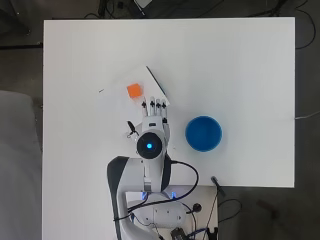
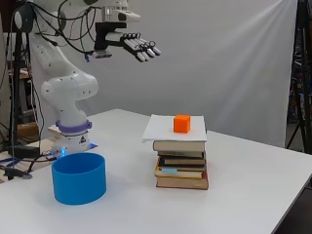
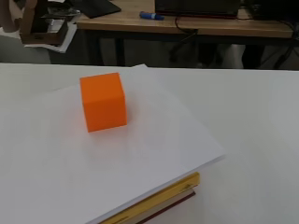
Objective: Teleoperate dual arm-hand system to pick and place objects
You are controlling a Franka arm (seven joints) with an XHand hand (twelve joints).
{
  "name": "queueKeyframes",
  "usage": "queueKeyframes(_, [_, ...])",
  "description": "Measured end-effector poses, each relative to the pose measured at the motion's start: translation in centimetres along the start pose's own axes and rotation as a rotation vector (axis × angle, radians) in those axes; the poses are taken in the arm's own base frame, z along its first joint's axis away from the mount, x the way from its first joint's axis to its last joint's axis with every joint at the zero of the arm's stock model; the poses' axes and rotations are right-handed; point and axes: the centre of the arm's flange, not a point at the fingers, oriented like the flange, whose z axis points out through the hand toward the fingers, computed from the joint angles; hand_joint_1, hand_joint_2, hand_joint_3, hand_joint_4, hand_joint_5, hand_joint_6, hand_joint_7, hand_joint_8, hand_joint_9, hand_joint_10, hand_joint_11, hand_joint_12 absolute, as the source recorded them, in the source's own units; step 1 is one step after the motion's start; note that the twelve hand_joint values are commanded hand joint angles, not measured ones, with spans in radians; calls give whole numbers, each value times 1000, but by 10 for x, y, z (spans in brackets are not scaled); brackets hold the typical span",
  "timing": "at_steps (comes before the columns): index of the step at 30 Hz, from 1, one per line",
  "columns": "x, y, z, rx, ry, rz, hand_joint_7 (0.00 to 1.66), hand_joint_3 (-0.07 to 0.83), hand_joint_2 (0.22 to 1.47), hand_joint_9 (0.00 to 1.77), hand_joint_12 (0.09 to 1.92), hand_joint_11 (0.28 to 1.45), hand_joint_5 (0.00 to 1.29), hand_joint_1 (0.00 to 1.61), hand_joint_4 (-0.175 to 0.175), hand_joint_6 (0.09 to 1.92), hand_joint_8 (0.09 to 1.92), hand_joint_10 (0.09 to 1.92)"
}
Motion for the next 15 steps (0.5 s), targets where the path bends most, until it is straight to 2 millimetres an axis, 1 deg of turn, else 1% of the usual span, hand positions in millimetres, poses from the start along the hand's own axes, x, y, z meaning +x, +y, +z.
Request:
queueKeyframes(3, [-23,16,-5,-49,-46,70,325,6,1106,458,87,470,287,75,80,87,87,87])
queueKeyframes(5, [-30,22,-6,-81,-63,105,321,1,1098,459,87,473,272,62,82,87,87,87])
queueKeyframes(7, [-28,24,-3,-109,-47,114,311,-1,1092,458,87,475,254,47,85,87,87,87])
queueKeyframes(9, [-20,26,4,-145,-19,122,313,-7,1077,467,87,481,246,16,90,87,87,87])
queueKeyframes(12, [-7,39,11,-186,44,148,290,-18,1039,463,87,496,199,1,87,87,87,87])
queueKeyframes(15, [-1,51,17,-116,140,180,263,-11,1044,452,87,510,188,0,82,87,87,87])
